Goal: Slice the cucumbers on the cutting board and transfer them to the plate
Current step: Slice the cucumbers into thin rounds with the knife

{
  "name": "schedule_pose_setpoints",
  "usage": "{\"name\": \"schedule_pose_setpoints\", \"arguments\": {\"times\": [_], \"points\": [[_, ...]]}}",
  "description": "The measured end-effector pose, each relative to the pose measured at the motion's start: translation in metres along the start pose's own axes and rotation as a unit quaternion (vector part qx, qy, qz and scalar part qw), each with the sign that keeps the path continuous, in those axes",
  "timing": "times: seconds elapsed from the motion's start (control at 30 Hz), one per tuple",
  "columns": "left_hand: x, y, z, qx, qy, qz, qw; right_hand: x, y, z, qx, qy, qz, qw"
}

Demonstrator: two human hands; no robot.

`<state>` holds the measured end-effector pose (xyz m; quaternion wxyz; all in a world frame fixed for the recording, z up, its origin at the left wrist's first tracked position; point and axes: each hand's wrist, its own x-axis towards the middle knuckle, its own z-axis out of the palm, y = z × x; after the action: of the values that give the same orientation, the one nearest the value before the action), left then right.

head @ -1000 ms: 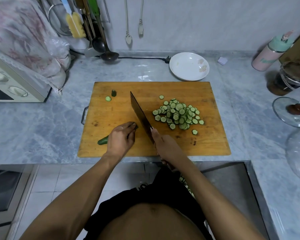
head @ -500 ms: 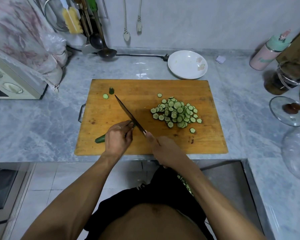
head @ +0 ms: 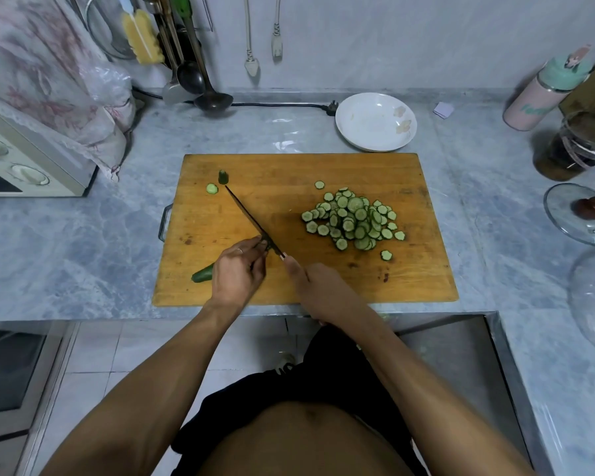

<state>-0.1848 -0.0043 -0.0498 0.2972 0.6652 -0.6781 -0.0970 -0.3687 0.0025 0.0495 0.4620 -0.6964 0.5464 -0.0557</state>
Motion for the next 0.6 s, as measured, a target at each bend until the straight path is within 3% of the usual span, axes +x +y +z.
{"name": "schedule_pose_setpoints", "arguments": {"times": [0.27,0.6], "points": [[0.001,0.006,-0.006,-0.012,-0.003,-0.005,1.000,0.018,0.006,0.019,-0.018,0.017,0.006,1.000],[-0.007,0.012,-0.008,-0.020,0.011,-0.020,1.000,0.018,0.014,0.005,0.058,0.029,0.025,0.998]]}}
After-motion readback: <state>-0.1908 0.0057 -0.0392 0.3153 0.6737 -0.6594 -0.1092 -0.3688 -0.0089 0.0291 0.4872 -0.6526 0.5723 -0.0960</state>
